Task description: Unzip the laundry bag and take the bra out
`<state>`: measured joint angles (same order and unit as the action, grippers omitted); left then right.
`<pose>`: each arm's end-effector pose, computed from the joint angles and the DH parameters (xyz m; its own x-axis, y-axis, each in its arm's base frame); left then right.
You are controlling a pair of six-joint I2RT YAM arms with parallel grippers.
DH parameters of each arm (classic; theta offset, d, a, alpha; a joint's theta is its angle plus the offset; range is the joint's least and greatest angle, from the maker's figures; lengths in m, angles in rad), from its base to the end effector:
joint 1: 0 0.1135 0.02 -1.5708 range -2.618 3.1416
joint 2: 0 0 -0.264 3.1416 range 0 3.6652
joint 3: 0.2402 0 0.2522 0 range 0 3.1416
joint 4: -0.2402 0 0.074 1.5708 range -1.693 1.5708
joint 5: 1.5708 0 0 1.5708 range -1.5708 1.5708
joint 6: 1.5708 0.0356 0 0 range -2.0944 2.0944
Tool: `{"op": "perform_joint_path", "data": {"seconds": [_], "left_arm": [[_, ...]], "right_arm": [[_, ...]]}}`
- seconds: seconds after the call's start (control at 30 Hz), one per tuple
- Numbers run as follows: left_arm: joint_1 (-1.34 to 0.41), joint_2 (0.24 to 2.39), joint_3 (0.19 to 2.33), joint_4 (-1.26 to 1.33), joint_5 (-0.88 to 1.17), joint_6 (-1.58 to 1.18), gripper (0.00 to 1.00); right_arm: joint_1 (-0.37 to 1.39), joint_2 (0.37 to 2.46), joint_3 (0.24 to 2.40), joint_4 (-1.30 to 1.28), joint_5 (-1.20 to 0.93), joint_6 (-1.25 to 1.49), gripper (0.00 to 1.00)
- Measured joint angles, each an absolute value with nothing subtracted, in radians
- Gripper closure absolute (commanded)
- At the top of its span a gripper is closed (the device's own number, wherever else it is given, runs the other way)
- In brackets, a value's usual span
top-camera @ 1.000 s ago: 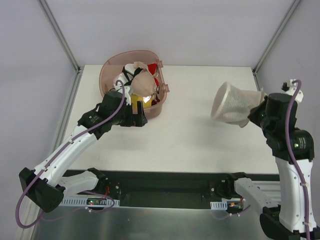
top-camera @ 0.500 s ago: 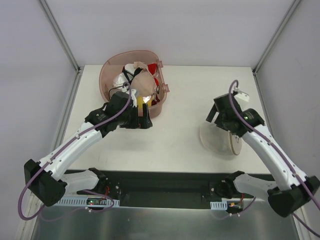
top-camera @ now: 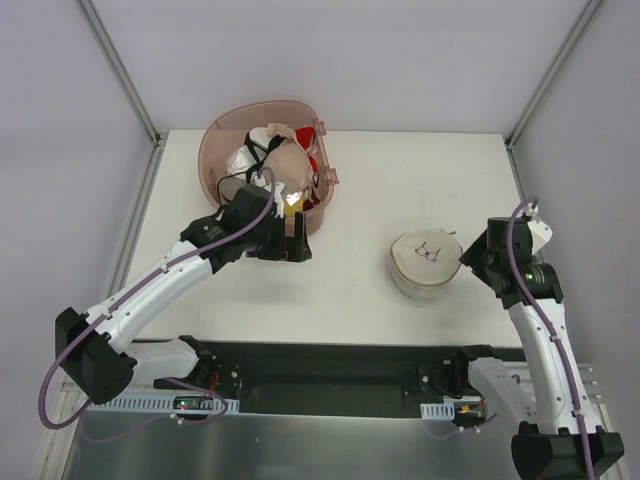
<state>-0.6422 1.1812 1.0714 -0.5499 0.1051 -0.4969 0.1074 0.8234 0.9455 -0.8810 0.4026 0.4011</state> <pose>0.2030 -0.1565 0.3235 -0.7470 -0.0333 -0.6640 0.3480 0.8314 -0.4332 0.1544 0.0026 0.3231 -0.5580 0.3011 -0.7733 0.4366 0.8990 0.0351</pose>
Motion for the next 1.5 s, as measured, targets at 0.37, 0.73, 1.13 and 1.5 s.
{"op": "perform_joint_path", "data": {"seconds": [0.37, 0.73, 1.13, 1.5], "left_arm": [[-0.722, 1.280, 1.132, -0.548, 0.107, -0.479, 0.01], [-0.830, 1.399, 1.261, -0.554, 0.125, -0.458, 0.09], [-1.102, 1.787, 1.787, -0.612, -0.015, -0.313, 0.04], [-1.102, 2.110, 2.009, -0.698, -0.125, -0.102, 0.70]], "right_arm": [[0.345, 0.974, 0.751, -0.728, 0.175, 0.592, 0.45], [0.452, 0.917, 0.947, -0.742, 0.237, 0.533, 0.21], [0.077, 0.869, 0.981, -0.828, 0.182, 0.339, 0.12], [-0.027, 0.841, 0.932, -0.828, 0.061, 0.290, 0.08]]}}
